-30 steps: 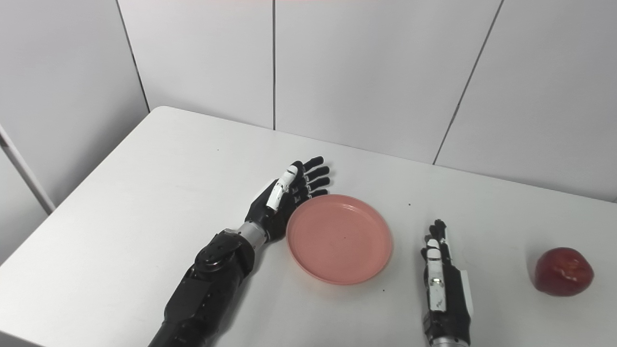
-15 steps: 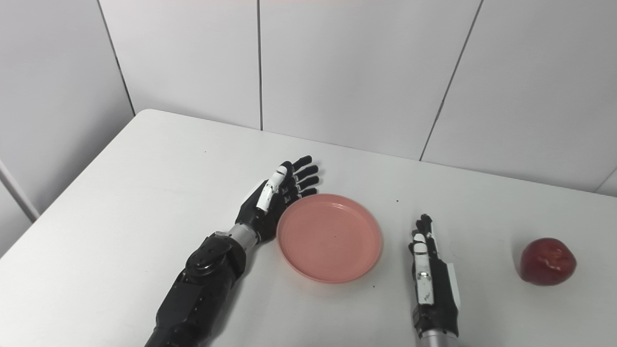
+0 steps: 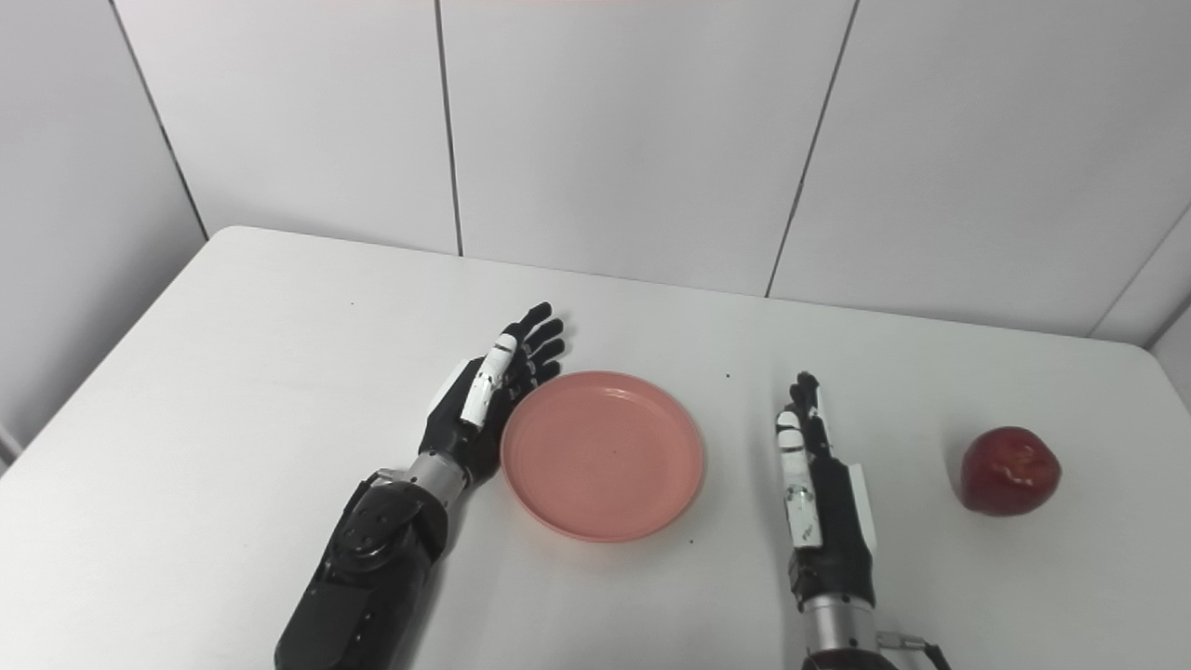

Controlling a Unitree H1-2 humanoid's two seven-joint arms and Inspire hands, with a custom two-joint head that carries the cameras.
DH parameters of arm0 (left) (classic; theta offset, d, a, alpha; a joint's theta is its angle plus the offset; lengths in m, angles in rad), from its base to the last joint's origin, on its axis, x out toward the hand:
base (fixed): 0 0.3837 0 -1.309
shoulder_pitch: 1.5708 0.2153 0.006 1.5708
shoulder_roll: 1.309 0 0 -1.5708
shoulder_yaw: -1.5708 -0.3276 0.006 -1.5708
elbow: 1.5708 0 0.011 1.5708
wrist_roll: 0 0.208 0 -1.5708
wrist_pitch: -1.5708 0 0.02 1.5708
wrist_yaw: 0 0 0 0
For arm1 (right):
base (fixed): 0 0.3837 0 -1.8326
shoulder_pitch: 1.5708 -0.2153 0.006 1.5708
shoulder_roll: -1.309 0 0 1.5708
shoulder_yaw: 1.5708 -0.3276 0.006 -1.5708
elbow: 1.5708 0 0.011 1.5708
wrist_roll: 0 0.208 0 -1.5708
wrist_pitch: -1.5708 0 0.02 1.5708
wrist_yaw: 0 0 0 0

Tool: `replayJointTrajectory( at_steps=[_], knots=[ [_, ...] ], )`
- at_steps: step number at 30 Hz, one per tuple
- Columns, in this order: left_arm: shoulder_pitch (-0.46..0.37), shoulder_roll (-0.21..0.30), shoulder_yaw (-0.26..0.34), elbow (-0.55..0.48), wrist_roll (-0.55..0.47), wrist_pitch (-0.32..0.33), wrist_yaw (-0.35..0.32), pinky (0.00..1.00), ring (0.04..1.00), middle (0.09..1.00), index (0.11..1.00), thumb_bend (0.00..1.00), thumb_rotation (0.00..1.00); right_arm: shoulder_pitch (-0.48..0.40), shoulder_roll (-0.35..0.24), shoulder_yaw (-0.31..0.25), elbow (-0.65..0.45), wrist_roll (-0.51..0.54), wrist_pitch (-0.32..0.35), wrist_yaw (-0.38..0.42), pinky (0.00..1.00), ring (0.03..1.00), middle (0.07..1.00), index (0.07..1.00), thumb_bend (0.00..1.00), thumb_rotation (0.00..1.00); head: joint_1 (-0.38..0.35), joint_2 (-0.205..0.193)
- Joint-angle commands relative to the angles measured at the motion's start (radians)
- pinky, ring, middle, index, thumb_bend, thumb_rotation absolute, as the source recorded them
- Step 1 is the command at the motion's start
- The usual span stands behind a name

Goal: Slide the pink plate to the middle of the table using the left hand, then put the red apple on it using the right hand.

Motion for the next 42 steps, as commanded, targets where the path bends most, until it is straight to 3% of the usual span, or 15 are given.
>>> replayJointTrajectory(
  at_steps=[1,8,16,18,21,22,24,26,28,29,32,37,42],
  knots=[
    [0.030,0.007,0.000,0.021,0.021,0.002,0.022,0.97,0.962,0.960,0.943,0.35,1.00,-0.045,-0.016,-0.009,-0.059,-0.008,0.006,0.000,1.00,0.995,0.997,1.000,0.26,1.00,-0.004,-0.002],
    [0.041,0.014,-0.004,0.017,0.043,-0.052,0.018,0.97,0.954,0.957,0.943,0.39,1.00,-0.080,-0.064,-0.022,-0.122,-0.023,0.057,0.011,0.97,0.972,0.987,0.999,0.30,1.00,-0.035,-0.004],
    [0.057,0.022,0.007,0.026,0.044,-0.072,0.014,0.95,0.948,0.947,0.933,0.39,1.00,-0.137,-0.128,-0.016,-0.183,-0.113,0.143,0.004,0.97,0.950,0.963,0.968,0.52,0.98,-0.110,-0.008],
    [0.061,0.027,0.006,0.024,0.041,-0.074,0.006,0.96,0.952,0.951,0.940,0.39,1.00,-0.152,-0.145,-0.017,-0.200,-0.143,0.156,0.005,0.95,0.945,0.961,0.964,0.53,0.95,-0.125,-0.009],
    [0.063,0.034,0.007,0.034,0.033,-0.084,-0.009,0.97,0.950,0.948,0.943,0.39,1.00,-0.165,-0.156,-0.023,-0.222,-0.191,0.166,-0.007,0.87,0.913,0.936,0.935,0.55,0.82,-0.133,-0.011],
    [0.065,0.037,0.007,0.034,0.032,-0.088,-0.012,0.97,0.950,0.948,0.943,0.39,1.00,-0.167,-0.167,-0.019,-0.236,-0.243,0.174,-0.015,0.86,0.911,0.935,0.933,0.55,0.81,-0.141,-0.014],
    [0.067,0.042,0.008,0.033,0.030,-0.089,-0.016,0.96,0.942,0.939,0.932,0.39,1.00,-0.170,-0.184,-0.016,-0.259,-0.326,0.187,-0.023,0.72,0.879,0.909,0.915,0.58,0.81,-0.156,-0.017],
    [0.069,0.048,0.010,0.033,0.025,-0.092,-0.021,0.95,0.940,0.936,0.929,0.39,1.00,-0.172,-0.192,-0.019,-0.275,-0.388,0.193,-0.028,0.69,0.872,0.906,0.913,0.59,0.80,-0.175,-0.018],
    [0.069,0.054,0.013,0.039,0.020,-0.102,-0.029,0.95,0.937,0.935,0.927,0.39,1.00,-0.176,-0.199,-0.022,-0.288,-0.448,0.203,-0.031,0.66,0.859,0.905,0.914,0.63,0.73,-0.192,-0.019],
    [0.069,0.057,0.015,0.043,0.018,-0.106,-0.032,0.95,0.937,0.935,0.924,0.39,1.00,-0.178,-0.201,-0.023,-0.293,-0.475,0.210,-0.031,0.74,0.865,0.899,0.912,0.67,0.67,-0.195,-0.018],
    [0.069,0.064,0.018,0.043,0.012,-0.101,-0.039,0.95,0.941,0.938,0.921,0.38,1.00,-0.182,-0.213,-0.030,-0.296,-0.580,0.224,-0.038,0.78,0.855,0.880,0.912,0.78,0.52,-0.222,-0.020],
    [0.064,0.073,0.018,0.055,0.005,-0.108,-0.049,0.95,0.944,0.942,0.930,0.37,1.00,-0.184,-0.232,-0.056,-0.290,-0.677,0.237,-0.028,0.73,0.835,0.875,0.924,0.87,0.44,-0.242,-0.017],
    [0.070,0.072,0.020,0.034,-0.005,-0.084,-0.045,0.95,0.944,0.941,0.926,0.36,1.00,-0.159,-0.293,-0.088,-0.246,-0.705,0.165,-0.066,0.72,0.840,0.893,0.948,0.96,0.40,-0.267,-0.016]
  ],
)
